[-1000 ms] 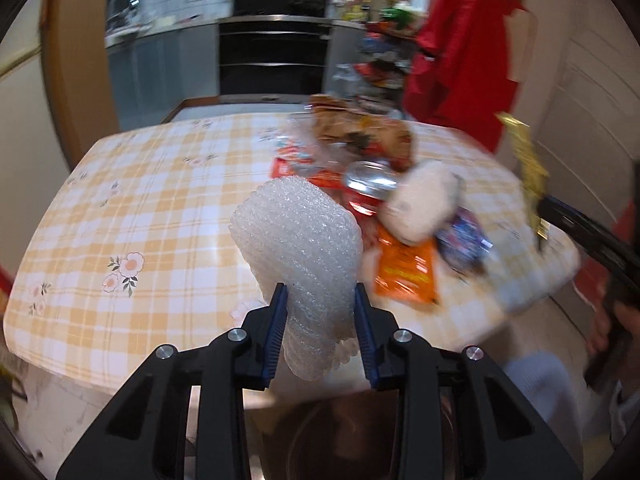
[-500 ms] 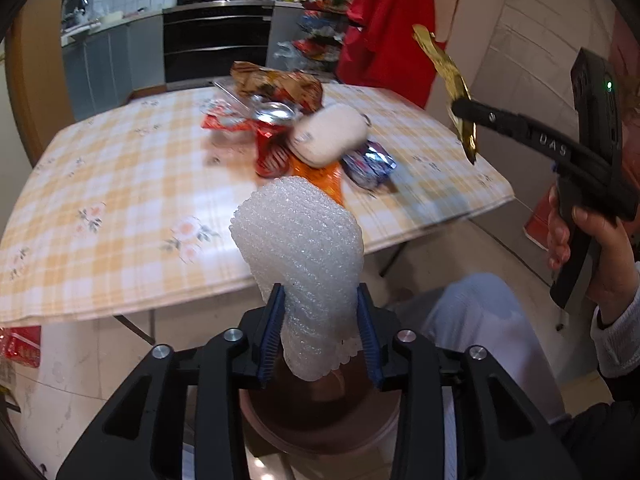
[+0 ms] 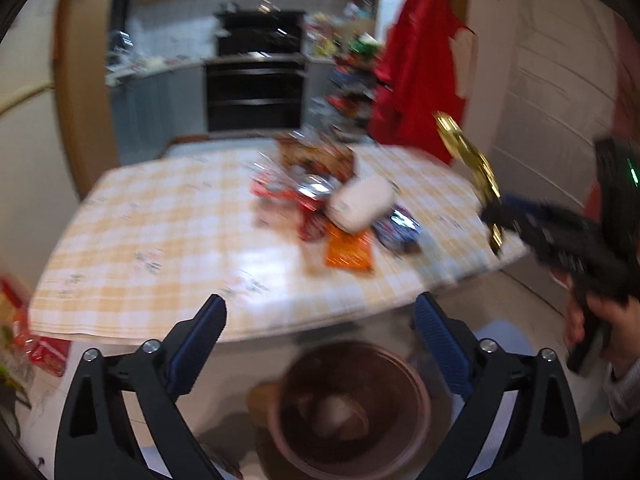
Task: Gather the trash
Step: 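Drop the bubble wrap and gold foil bag into the brown bin with both tools, then move both tools back toward the remaining trash on the table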
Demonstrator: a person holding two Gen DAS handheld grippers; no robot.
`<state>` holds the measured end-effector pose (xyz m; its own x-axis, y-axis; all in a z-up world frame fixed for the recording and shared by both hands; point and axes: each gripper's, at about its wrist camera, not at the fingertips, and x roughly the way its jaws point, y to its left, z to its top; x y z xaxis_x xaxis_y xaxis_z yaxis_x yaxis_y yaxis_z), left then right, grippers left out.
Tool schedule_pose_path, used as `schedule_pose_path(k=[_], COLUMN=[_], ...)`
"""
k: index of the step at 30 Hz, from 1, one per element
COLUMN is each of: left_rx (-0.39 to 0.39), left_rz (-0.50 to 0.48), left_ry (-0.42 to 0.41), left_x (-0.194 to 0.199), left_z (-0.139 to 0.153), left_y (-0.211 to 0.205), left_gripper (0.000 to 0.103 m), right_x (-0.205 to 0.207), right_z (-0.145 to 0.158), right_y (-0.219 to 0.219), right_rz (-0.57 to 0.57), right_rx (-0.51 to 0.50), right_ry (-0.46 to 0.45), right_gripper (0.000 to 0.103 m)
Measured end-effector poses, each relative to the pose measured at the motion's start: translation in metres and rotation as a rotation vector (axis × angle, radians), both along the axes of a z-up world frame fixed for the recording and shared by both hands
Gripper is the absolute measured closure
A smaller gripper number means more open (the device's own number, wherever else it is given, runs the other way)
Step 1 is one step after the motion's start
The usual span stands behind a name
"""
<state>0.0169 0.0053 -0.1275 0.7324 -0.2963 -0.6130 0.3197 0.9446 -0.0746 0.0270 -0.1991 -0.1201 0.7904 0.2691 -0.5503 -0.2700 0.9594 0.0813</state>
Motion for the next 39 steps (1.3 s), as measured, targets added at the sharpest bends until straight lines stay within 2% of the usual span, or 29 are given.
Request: schedule_pose_path(k=[4,9,15,23,25,27,28,30,39], left_rx=[-0.013,-0.085,-0.124,-0.127,-0.119,-0.112,-0.108,-0.104,-0.069], left_rz=[0.138,0.290,0.392,0.420,0.419,0.420,0.422,0.425,0.412], left_ry=[-0.057,-0.096,-0.106,-0.078,-0.072,-0.067,-0.064,-0.053,0.003], left_x=[-0.002,-0.007,-0.014,-0.013,-0.013,-0.011,-0.010,-0.008,0.012], left_z=[0.016,0.031,0.034,0.022,0.018,0.014,0.011,0.005,-0.019], left_y=[0.026,0.064,0.093,0.099,0.098,0.099,0.099,0.099,0.094], left_gripper=[0.006,0.006,0.006,0.006,0.006,0.006,0.006,0.006,0.006], right_x=[-0.010,-0.021,-0.029,-0.029,-0.028,-0.027,-0.025,-0.022,0.005], right_z=[-0.006,-0.012,-0.021,-0.035,-0.036,-0.036,-0.037,-0.039,-0.053], right_y=[0.014,0.031,0.046,0.066,0.065,0.061,0.059,0.053,0.015], right_rz=[0.047,0.093,0.137,0.201,0.188,0.164,0.149,0.111,-0.025], right_rx=[-0.018,-0.042,-0.054,-0.070,-0.072,-0.075,-0.078,-0.099,-0.107], right_ry=[0.030,0.058,0.089,0.130,0.127,0.120,0.115,0.103,0.118], right_gripper=[0.049,0.049,0.049,0.048,0.041,0.029,0.027,0.014,0.010])
